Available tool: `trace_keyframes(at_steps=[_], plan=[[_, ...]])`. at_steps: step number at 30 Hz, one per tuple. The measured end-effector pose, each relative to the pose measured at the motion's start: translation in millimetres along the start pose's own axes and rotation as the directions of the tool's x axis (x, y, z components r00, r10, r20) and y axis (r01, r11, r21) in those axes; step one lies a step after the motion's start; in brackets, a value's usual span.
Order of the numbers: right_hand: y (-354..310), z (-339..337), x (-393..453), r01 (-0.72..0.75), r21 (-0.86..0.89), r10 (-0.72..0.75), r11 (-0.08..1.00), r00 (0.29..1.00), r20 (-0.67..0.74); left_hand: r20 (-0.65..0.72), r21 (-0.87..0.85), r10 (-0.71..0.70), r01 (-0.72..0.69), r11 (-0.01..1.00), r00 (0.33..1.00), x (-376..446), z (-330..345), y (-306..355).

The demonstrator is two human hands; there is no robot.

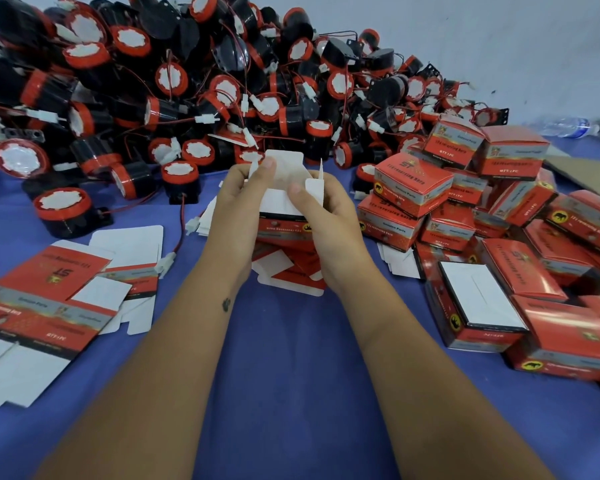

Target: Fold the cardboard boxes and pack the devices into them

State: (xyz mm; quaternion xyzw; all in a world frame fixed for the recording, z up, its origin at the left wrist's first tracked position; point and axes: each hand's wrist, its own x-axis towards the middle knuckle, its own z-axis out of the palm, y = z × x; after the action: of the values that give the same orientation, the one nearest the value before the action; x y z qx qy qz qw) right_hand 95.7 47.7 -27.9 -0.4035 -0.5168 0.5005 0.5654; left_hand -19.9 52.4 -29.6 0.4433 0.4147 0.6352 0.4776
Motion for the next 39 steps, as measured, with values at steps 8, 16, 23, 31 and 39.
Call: trace_keyframes(at_steps=[8,16,23,31,39], plan=[[1,-5,4,-0.084,0.025,0.084,0.996,0.996,-0.003,0.022,-0.171,-0.07,0.073,0.983,0.997,-3,-2,5],[2,-3,8,-0.075,0.004,0.075,0.997,0.997,-0.034,0.054,-0.049,0.012,-0.009,0.999,0.998,-3,1,-2],[-1,-9,10,-0.12,0.106,0.118,0.987,0.993,0.022,0.075,0.029,0.09,-0.092,0.995,0.993,-8,3,-4],[-1,-7,15,-0.261,0.176,0.271,0.949,0.962,-0.034,0.013,0.038,0.087,-0.088,0.995,0.996,-11,4,-8],[3,-7,9,-0.074,-0.078,0.068,0.994,0.995,-0.077,0.041,0.138,0.182,-0.186,0.973,0.982,-18,12,-2]])
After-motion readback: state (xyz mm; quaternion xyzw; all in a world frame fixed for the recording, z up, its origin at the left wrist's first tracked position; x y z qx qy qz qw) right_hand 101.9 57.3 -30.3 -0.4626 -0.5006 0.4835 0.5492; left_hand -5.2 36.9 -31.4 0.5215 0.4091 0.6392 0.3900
